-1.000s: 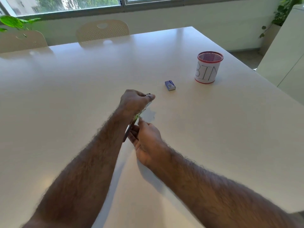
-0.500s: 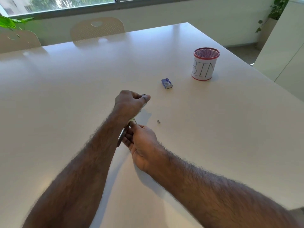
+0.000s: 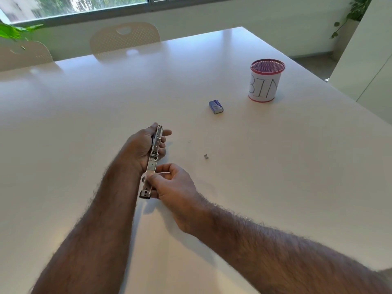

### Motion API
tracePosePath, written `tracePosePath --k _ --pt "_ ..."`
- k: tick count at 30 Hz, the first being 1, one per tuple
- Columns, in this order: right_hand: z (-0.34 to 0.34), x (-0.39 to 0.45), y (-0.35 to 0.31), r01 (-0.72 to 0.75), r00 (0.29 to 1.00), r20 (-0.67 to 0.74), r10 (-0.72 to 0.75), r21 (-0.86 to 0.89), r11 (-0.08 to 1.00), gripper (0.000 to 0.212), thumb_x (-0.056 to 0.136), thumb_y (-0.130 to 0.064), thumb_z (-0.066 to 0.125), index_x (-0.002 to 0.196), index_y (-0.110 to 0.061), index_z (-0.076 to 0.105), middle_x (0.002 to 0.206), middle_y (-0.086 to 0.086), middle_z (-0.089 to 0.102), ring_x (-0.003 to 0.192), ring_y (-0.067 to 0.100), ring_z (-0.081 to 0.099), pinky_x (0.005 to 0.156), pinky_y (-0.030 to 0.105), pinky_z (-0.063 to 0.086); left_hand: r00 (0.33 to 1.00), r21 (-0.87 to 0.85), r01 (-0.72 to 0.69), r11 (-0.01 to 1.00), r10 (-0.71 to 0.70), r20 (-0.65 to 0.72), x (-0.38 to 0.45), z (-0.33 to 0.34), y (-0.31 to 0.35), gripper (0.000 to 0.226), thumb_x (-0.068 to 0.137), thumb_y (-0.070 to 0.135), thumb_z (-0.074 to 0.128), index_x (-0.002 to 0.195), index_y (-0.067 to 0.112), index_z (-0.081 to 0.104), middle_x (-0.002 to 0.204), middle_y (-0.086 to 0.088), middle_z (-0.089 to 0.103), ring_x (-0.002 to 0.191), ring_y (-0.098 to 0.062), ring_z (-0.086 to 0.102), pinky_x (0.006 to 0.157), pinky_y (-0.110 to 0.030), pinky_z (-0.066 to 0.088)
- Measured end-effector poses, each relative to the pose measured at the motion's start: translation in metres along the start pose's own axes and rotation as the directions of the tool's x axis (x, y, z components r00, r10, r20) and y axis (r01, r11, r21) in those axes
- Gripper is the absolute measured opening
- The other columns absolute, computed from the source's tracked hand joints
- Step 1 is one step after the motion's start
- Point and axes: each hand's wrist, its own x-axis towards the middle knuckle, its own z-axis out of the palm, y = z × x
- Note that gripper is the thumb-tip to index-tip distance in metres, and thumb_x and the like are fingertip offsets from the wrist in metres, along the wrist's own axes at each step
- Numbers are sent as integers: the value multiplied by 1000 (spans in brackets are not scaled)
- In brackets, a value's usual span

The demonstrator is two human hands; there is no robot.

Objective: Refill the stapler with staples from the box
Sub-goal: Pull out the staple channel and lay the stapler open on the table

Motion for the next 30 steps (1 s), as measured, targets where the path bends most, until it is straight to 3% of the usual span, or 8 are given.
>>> tracePosePath --k 5,11,14,18,21,23,25,30 --pt "-1 -6 -1 0 994 112 11 -97 995 14 95 -25 59 104 -16 63 95 6 72 77 12 70 70 23 59 995 -162 59 985 -46 83 1 -4 1 42 101 36 35 105 -1 56 54 3 50 40 -3 42 37 -14 36" --pt "-7 0 -6 -14 997 68 29 -201 979 20 93 -34 62 98 -15 63 83 8 71 61 11 68 61 24 59 993 -50 -77 996 72 -98 4 -4 -3 42 101 35 37 97 0 60 60 0 46 38 -3 41 35 -15 35" --pt "-14 6 -10 38 999 -6 -42 -294 955 26 86 -36 70 102 -19 59 78 4 70 57 8 67 51 22 53 969 -51 -155 987 142 -203 4 -1 -6 35 101 29 39 90 3 59 63 -4 46 38 -6 42 37 -15 36" --pt "-23 10 -14 187 943 -79 -322 -676 713 26 74 -41 64 93 -25 55 77 -7 65 66 8 63 55 27 51 942 -53 -212 976 189 -276 2 -1 -6 29 99 19 38 84 4 59 65 -7 47 51 -13 44 44 -21 40" --pt "-29 11 -18 254 863 -65 -501 -802 541 18 75 -41 58 83 -25 57 67 -10 61 61 6 56 50 23 40 940 -108 -198 974 158 -301 -2 -8 -2 22 95 14 42 86 5 60 68 -9 54 56 -17 54 49 -24 48" --pt "-33 14 -22 262 836 -35 -547 -851 455 18 77 -39 58 86 -24 62 73 -9 64 68 11 58 54 24 43 934 -150 -212 966 154 -324 -6 -16 0 19 94 13 45 86 6 60 66 -10 61 53 -17 62 48 -23 53" --pt "-38 20 -25 274 826 15 -564 -885 378 21 82 -36 60 94 -22 68 88 -5 66 84 17 59 69 29 48 920 -148 -238 960 173 -352 -8 -24 1 18 94 11 46 84 7 60 62 -10 67 52 -17 67 49 -24 54" --pt "-37 34 -21 303 803 90 -589 -913 274 24 86 -33 62 102 -16 71 99 0 60 98 17 50 79 30 44 859 5 -276 961 249 -447 -7 -45 0 24 98 9 39 86 14 60 85 -15 66 75 -21 65 55 -25 51"
